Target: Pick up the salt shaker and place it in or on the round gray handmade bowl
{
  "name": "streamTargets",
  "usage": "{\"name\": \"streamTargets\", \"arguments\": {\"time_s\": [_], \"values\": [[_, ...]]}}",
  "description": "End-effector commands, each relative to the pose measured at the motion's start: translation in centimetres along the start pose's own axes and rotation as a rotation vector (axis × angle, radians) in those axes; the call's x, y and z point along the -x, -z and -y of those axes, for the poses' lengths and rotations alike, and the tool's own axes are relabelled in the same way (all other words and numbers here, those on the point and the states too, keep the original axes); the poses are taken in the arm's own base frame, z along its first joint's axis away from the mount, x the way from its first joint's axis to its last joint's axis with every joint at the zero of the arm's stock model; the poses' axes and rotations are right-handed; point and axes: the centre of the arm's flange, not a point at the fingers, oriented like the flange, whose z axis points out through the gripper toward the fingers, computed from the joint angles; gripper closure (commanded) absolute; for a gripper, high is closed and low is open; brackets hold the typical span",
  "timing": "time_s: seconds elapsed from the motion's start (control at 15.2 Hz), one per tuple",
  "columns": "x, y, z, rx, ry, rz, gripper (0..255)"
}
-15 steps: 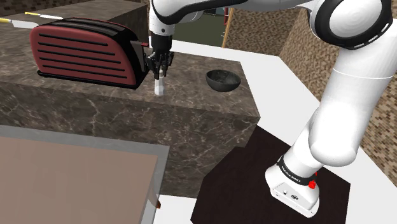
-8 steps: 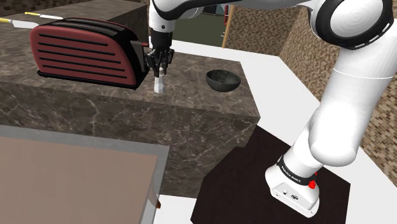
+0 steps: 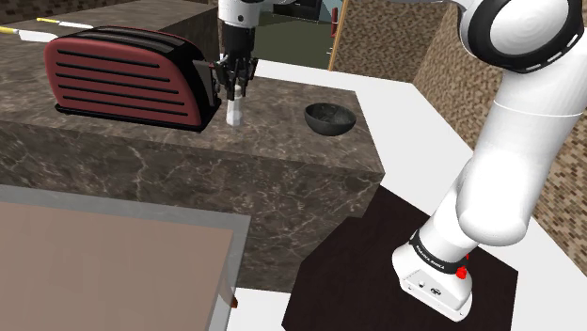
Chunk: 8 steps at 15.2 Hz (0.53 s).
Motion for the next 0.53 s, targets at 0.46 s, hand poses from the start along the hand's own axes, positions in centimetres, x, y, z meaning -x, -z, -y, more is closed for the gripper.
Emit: {"name": "streamTargets", "arguments": {"time_s": [0.46], "values": [[0.0, 4.8, 0.3, 0.000, 0.000, 0.000, 255]]}}
